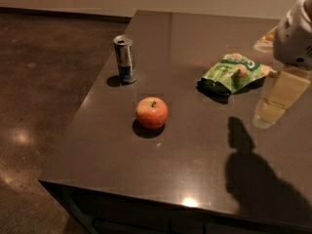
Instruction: Pick apple
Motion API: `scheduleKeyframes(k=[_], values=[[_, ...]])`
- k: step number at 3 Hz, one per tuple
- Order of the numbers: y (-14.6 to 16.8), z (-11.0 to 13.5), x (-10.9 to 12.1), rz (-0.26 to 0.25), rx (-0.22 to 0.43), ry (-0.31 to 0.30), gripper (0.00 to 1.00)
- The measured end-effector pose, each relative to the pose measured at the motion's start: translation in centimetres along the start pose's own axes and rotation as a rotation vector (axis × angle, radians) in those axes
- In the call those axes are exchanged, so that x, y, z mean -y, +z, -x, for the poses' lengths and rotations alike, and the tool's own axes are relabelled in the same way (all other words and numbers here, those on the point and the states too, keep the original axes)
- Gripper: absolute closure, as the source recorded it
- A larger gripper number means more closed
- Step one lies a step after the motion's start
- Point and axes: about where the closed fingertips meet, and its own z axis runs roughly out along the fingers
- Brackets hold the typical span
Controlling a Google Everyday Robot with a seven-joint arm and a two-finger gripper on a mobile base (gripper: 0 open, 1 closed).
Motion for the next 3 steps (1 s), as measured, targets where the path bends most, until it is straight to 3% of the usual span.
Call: scheduleKeyframes(k=[2, 3], values=[[2.9, 6.6, -0.9, 0.046, 0.151, -0.03, 0.0], [4.7, 10.3, -2.4, 0.076, 0.218, -0.067, 0.0]])
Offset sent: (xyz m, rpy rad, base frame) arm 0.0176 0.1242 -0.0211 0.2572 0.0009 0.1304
